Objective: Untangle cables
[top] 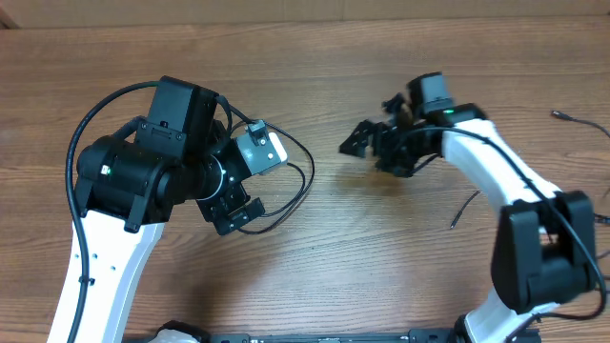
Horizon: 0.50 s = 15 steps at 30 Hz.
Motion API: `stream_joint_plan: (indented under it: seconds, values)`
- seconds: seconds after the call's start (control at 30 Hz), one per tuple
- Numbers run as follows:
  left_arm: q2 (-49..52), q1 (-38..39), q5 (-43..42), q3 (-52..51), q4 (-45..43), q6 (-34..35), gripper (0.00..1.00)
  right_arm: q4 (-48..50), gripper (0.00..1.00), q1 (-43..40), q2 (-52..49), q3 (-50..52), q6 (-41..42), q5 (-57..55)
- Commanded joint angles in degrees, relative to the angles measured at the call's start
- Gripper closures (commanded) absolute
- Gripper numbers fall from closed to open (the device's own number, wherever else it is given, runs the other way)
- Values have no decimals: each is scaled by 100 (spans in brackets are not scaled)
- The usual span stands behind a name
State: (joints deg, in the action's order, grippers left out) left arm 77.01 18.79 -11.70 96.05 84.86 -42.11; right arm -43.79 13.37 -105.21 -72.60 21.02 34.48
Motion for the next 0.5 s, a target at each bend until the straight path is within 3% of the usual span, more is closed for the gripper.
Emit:
stream_joint_plan:
  seconds: [0.0,0.33,0.4,0.47]
  values:
    - [-17,9,-11,122,-2,57,0,251,0,400,-151,26,240,142]
    - [-17,9,-11,122,-2,57,0,1449,0,1598,-1021,26,1191,144]
    - [-17,9,-11,122,-2,57,0,1685,17,1746,-1163,26,1368,144]
    - [-17,9,-11,122,-2,57,1,1808,73,1801,-1182,26,1464,144]
